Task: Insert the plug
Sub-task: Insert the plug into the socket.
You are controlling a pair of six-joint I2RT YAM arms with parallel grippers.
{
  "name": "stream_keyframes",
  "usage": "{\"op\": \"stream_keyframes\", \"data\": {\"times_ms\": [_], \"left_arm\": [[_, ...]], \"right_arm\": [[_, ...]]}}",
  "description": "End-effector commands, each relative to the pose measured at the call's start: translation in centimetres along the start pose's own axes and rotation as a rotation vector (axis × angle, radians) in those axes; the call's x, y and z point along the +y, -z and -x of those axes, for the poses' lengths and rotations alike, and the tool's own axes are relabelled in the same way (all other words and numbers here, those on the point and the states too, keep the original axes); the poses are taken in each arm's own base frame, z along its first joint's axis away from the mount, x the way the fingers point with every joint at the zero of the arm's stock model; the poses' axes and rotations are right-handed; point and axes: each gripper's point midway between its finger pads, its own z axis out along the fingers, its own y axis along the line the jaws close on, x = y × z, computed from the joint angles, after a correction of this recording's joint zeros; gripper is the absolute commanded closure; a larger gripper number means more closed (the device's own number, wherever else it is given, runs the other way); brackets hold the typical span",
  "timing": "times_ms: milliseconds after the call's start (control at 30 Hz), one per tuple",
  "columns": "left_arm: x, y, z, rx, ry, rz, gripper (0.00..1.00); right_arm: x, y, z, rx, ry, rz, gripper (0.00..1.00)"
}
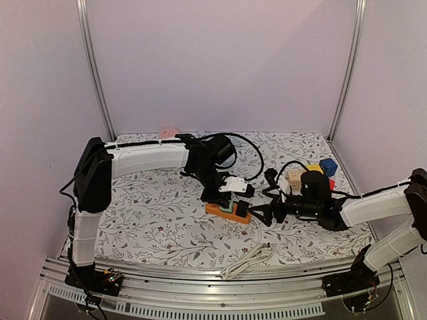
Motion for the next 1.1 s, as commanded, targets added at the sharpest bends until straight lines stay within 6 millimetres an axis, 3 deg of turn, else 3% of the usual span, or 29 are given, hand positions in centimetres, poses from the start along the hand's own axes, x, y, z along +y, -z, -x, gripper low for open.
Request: {"op": "stream_keyframes", "data": {"times_ms": [0,300,433,600,767,900,1067], "left_arm": [[-6.8,-8.2,-9.3,0.34,0.126,-0.26,1.0],[-7.8,-7.3,-9.5,0.344,0.084,-0.315,1.0],[-8.7,-8.9,-10.8,0.4,0.103,-0.346,1.0],[-7.9,-9.8,-11.8,0.479,0.173,-0.313,1.0],[-10.5,-9.7,-12.0,0.452,0.212,-0.413,1.0],[-9.1,-9.9,-11.6,0.415,0.188,-0.343,1.0],[-5.4,-8.1,-8.5,0.347,0.117,-0.214,0.99]], "right_arm": [[-1.1,1.4,0.0,0.025,-0.007,-0.045,0.01],[-1.3,2.9,1.1,0.003,0.021,-0.076,0.01],[-1.4,2.8,1.3,0.0,0.02,-0.078,0.01],[-1.3,3.0,1.8,-0.009,0.027,-0.076,0.01],[-1.3,2.9,2.2,-0.009,0.026,-0.069,0.01],[-1.2,2.7,2.1,-0.002,0.024,-0.062,0.01],[-1.3,2.8,2.4,-0.008,0.026,-0.069,0.01]]}}
